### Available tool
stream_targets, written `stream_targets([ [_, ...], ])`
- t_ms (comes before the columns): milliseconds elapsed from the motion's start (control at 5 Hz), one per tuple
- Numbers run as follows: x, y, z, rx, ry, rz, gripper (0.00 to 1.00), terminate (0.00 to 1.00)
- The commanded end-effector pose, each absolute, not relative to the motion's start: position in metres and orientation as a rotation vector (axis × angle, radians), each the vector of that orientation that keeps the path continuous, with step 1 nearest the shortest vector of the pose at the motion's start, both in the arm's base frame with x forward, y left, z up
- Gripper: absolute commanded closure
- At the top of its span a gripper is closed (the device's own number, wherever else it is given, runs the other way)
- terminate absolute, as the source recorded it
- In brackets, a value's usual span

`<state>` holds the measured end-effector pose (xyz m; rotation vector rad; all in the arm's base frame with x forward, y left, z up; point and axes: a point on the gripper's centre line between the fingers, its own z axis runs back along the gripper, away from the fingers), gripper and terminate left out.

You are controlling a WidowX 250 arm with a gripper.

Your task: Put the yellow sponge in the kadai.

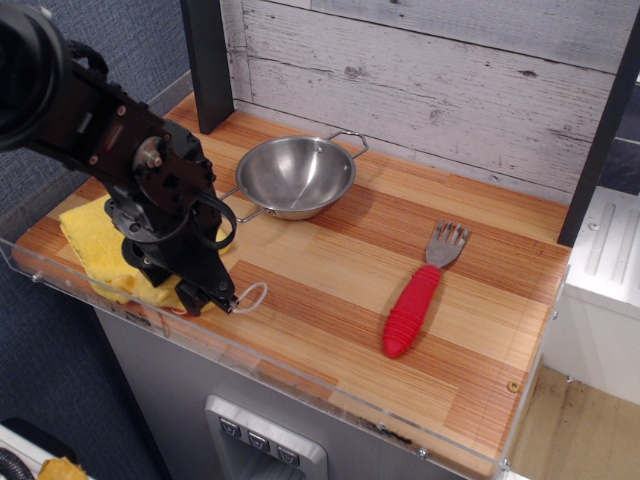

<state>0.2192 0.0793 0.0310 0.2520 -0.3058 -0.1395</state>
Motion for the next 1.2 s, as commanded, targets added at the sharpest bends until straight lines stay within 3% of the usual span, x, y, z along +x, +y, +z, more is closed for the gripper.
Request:
stream_targets([
  [0, 0.217, 0.083, 0.042, 0.274, -0.341, -0.126, 1.00, 0.00],
  [400, 0.216, 0.082, 0.046, 0.269, -0.352, -0.131, 1.00, 0.00],
  [600, 0.220, 0.082, 0.061, 0.277, -0.393, -0.132, 1.00, 0.00],
  [1000, 0.236, 0.079, 0.120, 0.321, -0.560, -0.118, 1.00, 0.00],
])
